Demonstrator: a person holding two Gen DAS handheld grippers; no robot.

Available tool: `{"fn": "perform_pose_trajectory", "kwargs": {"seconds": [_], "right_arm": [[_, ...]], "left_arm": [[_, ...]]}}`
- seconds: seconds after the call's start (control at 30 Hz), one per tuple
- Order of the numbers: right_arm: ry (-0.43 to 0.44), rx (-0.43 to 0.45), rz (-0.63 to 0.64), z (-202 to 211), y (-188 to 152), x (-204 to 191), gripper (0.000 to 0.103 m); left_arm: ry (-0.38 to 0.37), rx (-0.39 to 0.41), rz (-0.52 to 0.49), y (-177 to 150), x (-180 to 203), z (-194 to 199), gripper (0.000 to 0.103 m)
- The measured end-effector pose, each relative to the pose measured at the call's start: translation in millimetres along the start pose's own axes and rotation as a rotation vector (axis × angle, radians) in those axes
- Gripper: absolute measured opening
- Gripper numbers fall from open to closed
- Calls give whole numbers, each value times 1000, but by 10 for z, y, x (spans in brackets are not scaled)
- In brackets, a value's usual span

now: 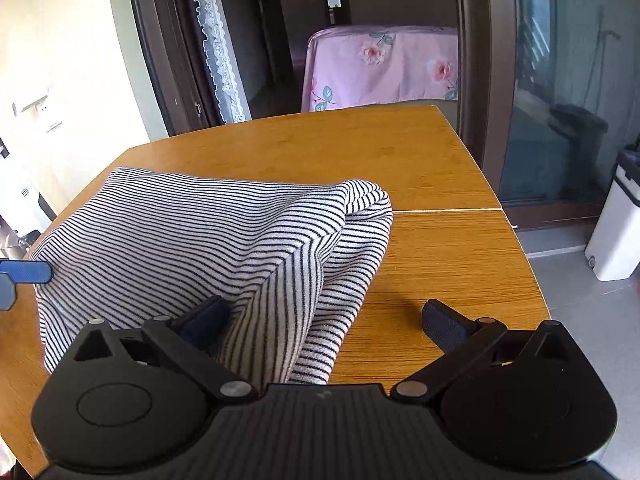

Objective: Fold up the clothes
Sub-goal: 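Smooth the folded shirt bundle flat with both grippers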

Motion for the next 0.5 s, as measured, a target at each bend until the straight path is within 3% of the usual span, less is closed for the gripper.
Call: {"fn": "perform_pose_trajectory", "kwargs": {"seconds": [0.07, 0.13, 0.27, 0.37, 0.5], "right_arm": [[-8, -10, -4, 51, -37, -22, 103], [-11, -30, 7, 115, -97, -93, 103], [62, -72, 88, 283, -236, -283, 103], [205, -113, 161, 443, -284, -456, 103], [248, -12, 250, 656, -171, -652, 103]], "left_arm": [[-128, 15, 27, 5, 66, 27, 103], [-192, -4, 37, -13, 116, -42, 103], [-134, -61, 48, -88, 7, -257, 103], [-81, -44, 66, -61, -140, -283, 103], [39, -17, 74, 24, -369, -261, 103]]}}
Point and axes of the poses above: each gripper's, at about its wrist camera, not at the fingertips, and z roughly against the way its jaws point, x to its right, y to its top, the point moved 2 cm from there along -z, roughly the way its jaws point, and after that the axes turned 13 degrees about -z, right-handed, at the moved point
